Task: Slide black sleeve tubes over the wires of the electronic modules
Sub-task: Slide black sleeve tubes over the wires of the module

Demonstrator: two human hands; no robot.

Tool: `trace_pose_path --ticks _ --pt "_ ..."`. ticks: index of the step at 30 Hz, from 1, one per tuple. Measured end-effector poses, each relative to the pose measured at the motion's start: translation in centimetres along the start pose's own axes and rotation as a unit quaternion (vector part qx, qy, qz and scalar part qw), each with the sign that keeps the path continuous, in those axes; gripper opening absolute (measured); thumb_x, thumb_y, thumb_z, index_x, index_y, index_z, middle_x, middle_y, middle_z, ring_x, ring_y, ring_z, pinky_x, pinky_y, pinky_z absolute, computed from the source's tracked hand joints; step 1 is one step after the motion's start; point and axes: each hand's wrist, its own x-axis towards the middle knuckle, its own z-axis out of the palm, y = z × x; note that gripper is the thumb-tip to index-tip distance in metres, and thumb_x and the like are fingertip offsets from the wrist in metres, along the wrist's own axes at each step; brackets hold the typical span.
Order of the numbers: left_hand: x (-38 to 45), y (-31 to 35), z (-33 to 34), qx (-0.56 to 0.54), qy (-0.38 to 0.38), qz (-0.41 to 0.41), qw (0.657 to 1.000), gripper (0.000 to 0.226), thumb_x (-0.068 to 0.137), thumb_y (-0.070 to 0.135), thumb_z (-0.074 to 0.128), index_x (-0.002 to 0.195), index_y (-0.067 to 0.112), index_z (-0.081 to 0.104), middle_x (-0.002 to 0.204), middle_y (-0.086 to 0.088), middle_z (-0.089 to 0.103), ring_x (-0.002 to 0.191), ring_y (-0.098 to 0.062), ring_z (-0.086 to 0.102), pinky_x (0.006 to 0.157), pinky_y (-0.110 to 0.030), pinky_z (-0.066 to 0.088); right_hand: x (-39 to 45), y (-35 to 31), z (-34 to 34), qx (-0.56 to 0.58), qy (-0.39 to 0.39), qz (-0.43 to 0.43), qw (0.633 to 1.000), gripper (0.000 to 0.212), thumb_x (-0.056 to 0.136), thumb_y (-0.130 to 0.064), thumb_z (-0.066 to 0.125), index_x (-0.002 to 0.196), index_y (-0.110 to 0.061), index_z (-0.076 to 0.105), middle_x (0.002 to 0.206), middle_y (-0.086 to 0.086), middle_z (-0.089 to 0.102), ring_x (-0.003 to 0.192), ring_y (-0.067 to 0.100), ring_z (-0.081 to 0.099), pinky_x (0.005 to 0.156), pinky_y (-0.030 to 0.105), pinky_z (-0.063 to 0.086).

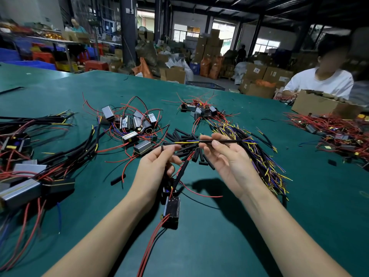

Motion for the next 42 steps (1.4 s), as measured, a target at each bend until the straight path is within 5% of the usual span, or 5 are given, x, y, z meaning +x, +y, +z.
trace_pose_path --ticks 42 --pt "0.33 -0.41 -0.37 -0.005 0.039 0.009 0.999 0.014 0.095 0.018 0.053 0.081 0.018 0.058 0.056 0.008 0.055 0.038 -0.004 0.033 0.038 -0.014 0.026 -0.39 0.94 -0.87 -0.140 -0.081 -0.043 0.986 0.019 0.090 0.012 0.048 0.087 -0.002 0.060 0.098 0.020 0.071 0.084 0.028 0.070 0.079 0.028 0.056"
